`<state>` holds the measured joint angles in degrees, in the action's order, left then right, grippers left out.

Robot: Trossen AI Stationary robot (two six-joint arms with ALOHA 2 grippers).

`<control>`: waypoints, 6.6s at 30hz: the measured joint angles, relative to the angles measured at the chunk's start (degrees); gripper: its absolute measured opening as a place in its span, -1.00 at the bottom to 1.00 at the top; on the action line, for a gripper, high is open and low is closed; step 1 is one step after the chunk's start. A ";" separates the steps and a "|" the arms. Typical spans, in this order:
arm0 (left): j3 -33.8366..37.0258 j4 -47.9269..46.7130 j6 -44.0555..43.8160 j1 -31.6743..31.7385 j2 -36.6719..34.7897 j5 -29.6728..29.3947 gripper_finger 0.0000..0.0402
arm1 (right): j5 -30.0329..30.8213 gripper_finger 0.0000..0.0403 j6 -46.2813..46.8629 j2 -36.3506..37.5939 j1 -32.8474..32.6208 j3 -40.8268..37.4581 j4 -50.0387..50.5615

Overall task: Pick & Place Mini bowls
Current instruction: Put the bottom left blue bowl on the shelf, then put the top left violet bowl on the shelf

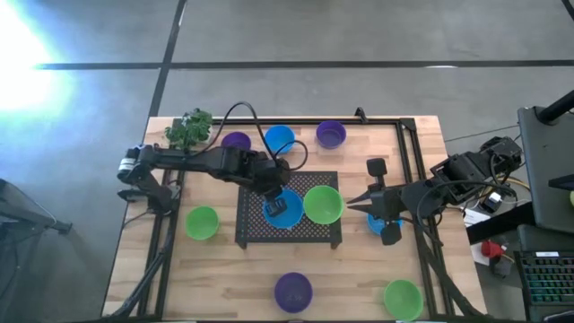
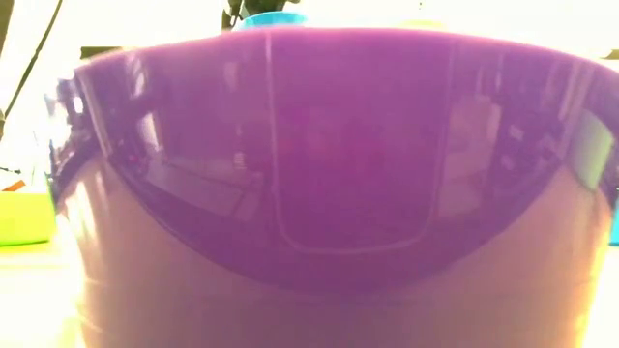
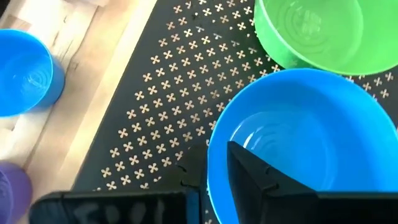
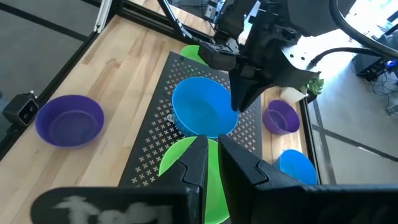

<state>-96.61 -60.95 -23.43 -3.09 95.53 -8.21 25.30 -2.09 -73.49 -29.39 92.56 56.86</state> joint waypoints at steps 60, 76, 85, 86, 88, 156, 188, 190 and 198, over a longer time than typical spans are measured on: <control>19.86 -21.85 -32.85 25.26 -18.23 -21.08 -0.72 | 0.09 -0.83 3.61 0.00 0.02 -0.01 1.64; 44.51 8.93 -31.29 33.47 -26.64 -12.75 -0.72 | 0.09 -0.83 3.44 0.00 0.02 0.01 1.62; 52.29 18.66 -34.12 34.90 -27.09 -12.17 -0.72 | 0.09 -0.83 3.44 0.00 0.02 -0.01 1.61; 52.95 19.04 -34.33 35.08 -27.08 -12.14 -0.72 | 0.09 -0.83 3.44 0.00 0.02 0.01 1.61; 54.21 20.20 -35.22 35.30 -27.10 -12.20 -0.72 | 0.09 -0.83 3.44 0.00 0.03 -0.01 1.60; 67.72 50.01 -36.41 36.76 -27.08 -11.18 -0.72 | 0.22 -0.83 2.10 0.00 0.04 -0.01 1.53; 69.28 52.16 -41.67 37.18 -27.06 -13.29 -0.72 | 0.22 -0.83 2.54 0.00 0.04 0.00 1.20; 70.06 53.89 -41.75 37.18 -27.06 -13.16 -0.72 | 0.22 -0.83 2.54 0.00 0.04 -0.01 1.18; 71.66 57.82 -41.67 37.20 -27.08 -12.61 -0.72 | 0.22 -0.83 2.18 0.00 0.03 -0.01 1.18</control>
<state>-24.95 -3.13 -65.10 34.11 68.45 -20.82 25.52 0.08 -73.49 -29.36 92.55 58.04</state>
